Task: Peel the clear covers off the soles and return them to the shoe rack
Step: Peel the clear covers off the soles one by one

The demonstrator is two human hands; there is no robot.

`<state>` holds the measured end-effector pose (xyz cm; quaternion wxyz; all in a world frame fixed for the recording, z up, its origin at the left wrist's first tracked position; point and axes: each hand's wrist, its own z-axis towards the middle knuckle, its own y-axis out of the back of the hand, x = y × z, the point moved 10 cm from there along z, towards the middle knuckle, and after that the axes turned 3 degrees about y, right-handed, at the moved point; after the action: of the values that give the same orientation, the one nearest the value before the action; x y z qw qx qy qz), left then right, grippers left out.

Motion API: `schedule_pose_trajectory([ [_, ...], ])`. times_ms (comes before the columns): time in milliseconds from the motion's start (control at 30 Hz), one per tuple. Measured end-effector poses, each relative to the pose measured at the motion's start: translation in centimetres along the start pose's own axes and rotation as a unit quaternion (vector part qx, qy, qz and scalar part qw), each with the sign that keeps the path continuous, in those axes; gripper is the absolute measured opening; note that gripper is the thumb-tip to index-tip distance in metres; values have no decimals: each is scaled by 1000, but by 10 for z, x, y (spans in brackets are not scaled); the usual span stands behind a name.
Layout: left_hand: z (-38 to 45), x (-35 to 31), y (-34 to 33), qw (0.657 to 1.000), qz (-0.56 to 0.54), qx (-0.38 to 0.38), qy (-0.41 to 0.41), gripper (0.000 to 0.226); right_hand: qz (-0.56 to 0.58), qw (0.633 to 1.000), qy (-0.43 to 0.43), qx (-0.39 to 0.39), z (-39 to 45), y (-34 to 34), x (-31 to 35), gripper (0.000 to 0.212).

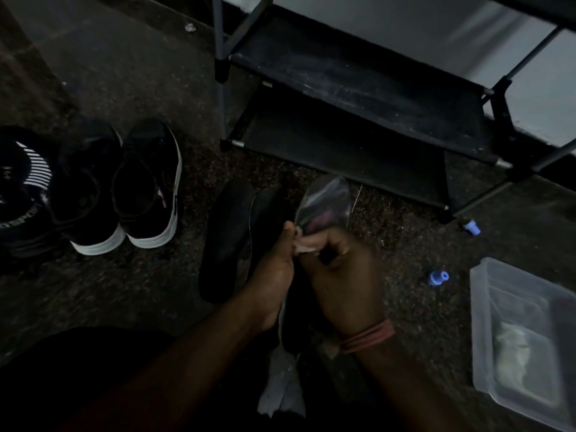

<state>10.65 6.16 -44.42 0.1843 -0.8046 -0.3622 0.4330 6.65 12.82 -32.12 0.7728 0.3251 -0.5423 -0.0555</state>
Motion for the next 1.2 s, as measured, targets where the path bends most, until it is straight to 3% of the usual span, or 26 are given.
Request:
schedule_pose_trajectory([
  [67,-2,-4,-2,1000,-7,8,-10,61,37,999,-24,4,3,-3,-8,7],
  [200,3,18,-9,998,49,31,28,70,-77,991,-25,-108,11,41,-31,11],
  [333,4,4,1,1000,-12,4,3,64,35,999,-28,-11,2,-3,-8,12],
  [400,3,1,1,1000,-9,-1,-4,65,60,996,-59,-30,7,4,-21,8],
  [533,5,17,-5,999,40,20,13,65,-50,993,-47,-101,10,37,-35,10],
  [600,6,8,2,1000,10,5,-7,61,-27,998,-16,-51,5,16,-16,8],
  [700,4,-5,6,999,2,-9,-30,60,60,997,-52,-18,5,0,-16,9],
  [767,3,4,4,1000,23,-13,-8,57,18,996,-69,-60,11,18,-33,12],
  [867,0,8,-1,999,51,-6,-1,56,-104,991,-22,-77,9,29,-28,12],
  [967,-1,-1,3,1000,1,-15,1,56,-25,1000,9,12,1,-9,-10,13],
  [1033,-2,-4,2,1000,-24,-5,17,61,59,997,-37,32,5,-16,-17,12],
  [1200,0,-7,-7,993,-91,65,25,52,212,960,-183,-32,10,9,-50,19],
])
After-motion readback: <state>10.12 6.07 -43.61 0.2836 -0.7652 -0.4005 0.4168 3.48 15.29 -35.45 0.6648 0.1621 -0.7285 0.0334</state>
